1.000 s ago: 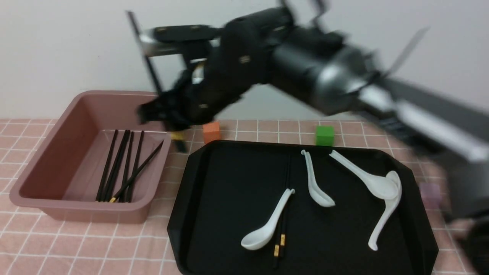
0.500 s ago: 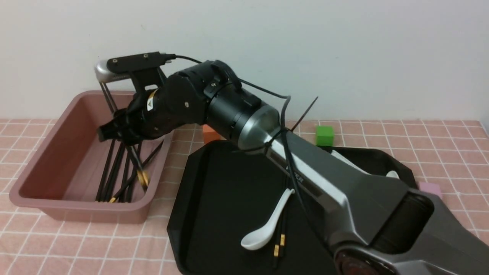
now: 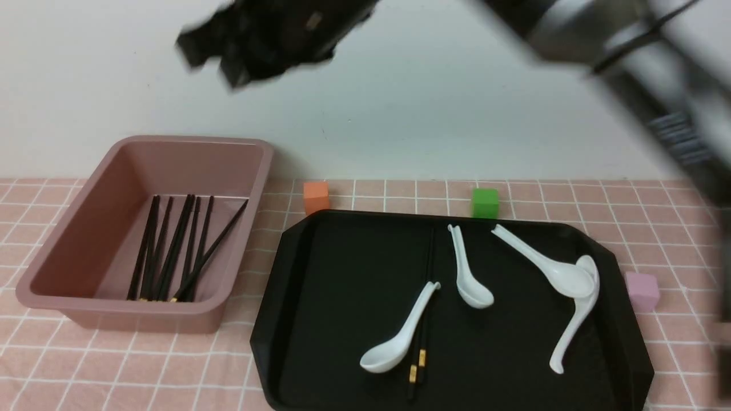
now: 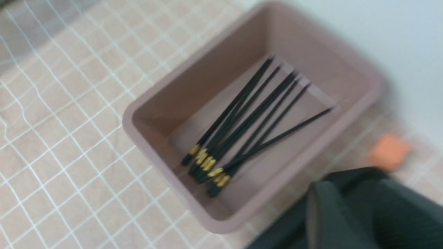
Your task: On pink tablecloth take chopsticks from black tray and put them in box.
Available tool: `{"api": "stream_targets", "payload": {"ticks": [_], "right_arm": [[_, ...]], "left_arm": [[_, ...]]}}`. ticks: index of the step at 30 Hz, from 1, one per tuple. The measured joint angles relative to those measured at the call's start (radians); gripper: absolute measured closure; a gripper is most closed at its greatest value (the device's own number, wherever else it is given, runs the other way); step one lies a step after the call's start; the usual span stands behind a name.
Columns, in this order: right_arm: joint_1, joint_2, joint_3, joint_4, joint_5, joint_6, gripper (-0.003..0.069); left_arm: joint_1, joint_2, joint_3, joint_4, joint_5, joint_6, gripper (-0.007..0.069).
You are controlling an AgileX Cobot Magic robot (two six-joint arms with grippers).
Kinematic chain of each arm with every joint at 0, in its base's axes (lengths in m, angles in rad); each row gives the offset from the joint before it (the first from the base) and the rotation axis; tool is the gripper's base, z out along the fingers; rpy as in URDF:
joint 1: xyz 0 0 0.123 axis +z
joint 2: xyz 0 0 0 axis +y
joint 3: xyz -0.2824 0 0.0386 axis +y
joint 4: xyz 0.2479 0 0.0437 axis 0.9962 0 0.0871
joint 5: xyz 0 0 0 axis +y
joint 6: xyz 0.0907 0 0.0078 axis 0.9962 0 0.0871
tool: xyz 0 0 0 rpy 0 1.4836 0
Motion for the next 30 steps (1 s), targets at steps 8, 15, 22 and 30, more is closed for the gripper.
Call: {"api": "stream_targets", "payload": {"ticks": [8,15,22,30], "right_arm": [[-0.001,-0.410,0.569,-0.128,0.008,0.046,0.0672],[-0.001,-0.642,0.990,-0.136,0.013,0.118,0.0672],[-0.001,-0.786,1.161,-0.137,0.014,0.128,0.0671],[-0.073,-1.023,1.371,-0.172,-0.034,0.098,0.0673]], "left_arm": [[0.000,0.000,0.000,0.000,0.000,0.000,0.0386],[0.000,0.000,0.000,0.000,0.000,0.000,0.0386],[0.000,0.000,0.000,0.000,0.000,0.000,0.0386],[0.000,0.000,0.000,0.000,0.001,0.000,0.0386]]}}
